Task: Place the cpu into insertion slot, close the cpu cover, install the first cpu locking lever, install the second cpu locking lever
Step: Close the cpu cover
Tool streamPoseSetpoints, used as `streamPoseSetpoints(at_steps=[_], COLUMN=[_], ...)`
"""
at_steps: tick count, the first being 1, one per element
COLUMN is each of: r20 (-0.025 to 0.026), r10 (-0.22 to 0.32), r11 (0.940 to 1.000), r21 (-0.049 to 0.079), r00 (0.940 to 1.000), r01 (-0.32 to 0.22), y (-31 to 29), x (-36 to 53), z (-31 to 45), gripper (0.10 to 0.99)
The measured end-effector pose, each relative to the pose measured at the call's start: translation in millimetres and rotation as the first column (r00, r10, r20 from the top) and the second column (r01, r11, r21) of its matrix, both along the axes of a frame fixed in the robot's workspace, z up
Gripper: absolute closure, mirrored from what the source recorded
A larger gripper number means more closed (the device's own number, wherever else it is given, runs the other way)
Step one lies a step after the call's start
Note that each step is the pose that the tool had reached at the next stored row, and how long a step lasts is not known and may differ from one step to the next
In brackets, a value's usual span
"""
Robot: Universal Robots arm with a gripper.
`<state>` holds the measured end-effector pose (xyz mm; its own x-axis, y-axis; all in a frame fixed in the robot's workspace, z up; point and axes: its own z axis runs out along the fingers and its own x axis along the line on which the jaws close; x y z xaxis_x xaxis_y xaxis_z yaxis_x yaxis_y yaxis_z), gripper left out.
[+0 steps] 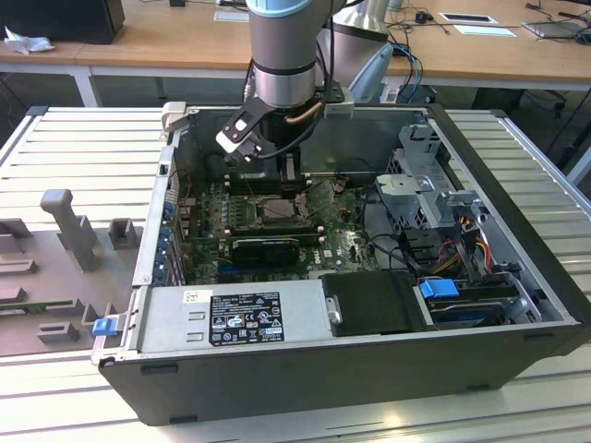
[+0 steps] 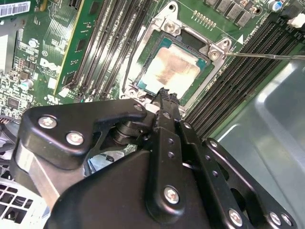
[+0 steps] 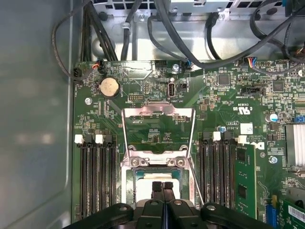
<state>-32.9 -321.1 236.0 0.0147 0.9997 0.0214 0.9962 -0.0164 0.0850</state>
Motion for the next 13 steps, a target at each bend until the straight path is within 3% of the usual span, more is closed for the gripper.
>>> streamPoseSetpoints(at_steps=[7,13], r20=[0.0000,-0.0004], r10=[0.000,0.000], r11=[1.0000,1.0000], r21=[0.000,0.000], r00=[1.0000,1.0000], r01=[0.000,0.000], y=[0.0,-0.1], x=[0.0,2.0], z=[6.0,6.5], gripper=[0.980,0.980])
